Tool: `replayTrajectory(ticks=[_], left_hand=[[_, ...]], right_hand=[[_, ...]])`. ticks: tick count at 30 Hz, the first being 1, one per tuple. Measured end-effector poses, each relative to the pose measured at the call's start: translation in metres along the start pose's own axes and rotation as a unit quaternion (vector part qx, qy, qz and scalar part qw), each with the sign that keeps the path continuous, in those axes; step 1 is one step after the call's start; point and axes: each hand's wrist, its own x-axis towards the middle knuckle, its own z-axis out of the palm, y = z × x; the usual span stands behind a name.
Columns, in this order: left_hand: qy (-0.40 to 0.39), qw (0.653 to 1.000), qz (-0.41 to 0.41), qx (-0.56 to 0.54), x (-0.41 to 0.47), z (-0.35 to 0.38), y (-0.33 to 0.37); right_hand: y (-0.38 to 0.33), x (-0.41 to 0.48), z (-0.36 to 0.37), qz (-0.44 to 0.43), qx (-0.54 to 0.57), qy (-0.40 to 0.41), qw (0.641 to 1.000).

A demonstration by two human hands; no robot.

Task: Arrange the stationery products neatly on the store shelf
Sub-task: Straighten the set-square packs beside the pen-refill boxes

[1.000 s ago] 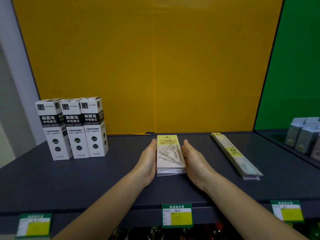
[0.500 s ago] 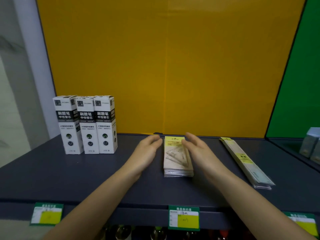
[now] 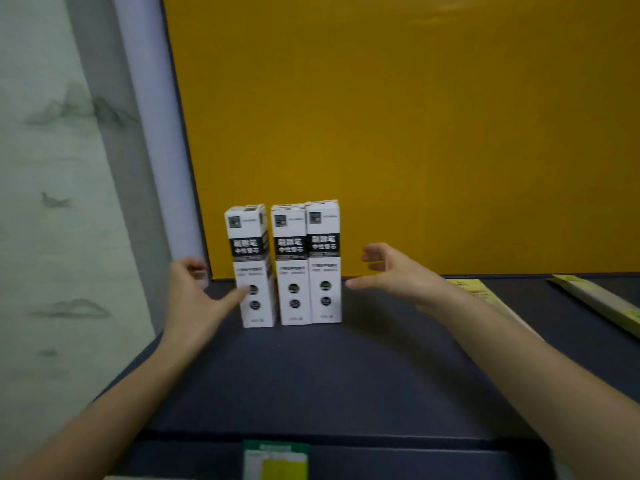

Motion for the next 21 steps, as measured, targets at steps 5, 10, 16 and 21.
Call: replayTrajectory(ticks=[5,10,16,21], left_hand=[[-0.285,0.945,-0.11,-0.113,0.026,0.004,-0.033],[-0.341,0.927,-0.09,-0.129,0.042,0.01,-0.05],[-0.379,0.913,-0.073,-0.132,0.054,0.001,-0.059],[-0.402,0.902,-0.079,-0.132,0.06,-0.004,-0.063]], right_hand=[[0.007,0.025,0.033,0.053,0.067,-0.043,0.995],[0.014,0.032,0.049,0.039,0.076,-0.028,0.996],[0.01,0.035,0.063,0.018,0.07,-0.029,0.997],[0.008,0.032,0.062,0.018,0.058,-0.041,0.997]])
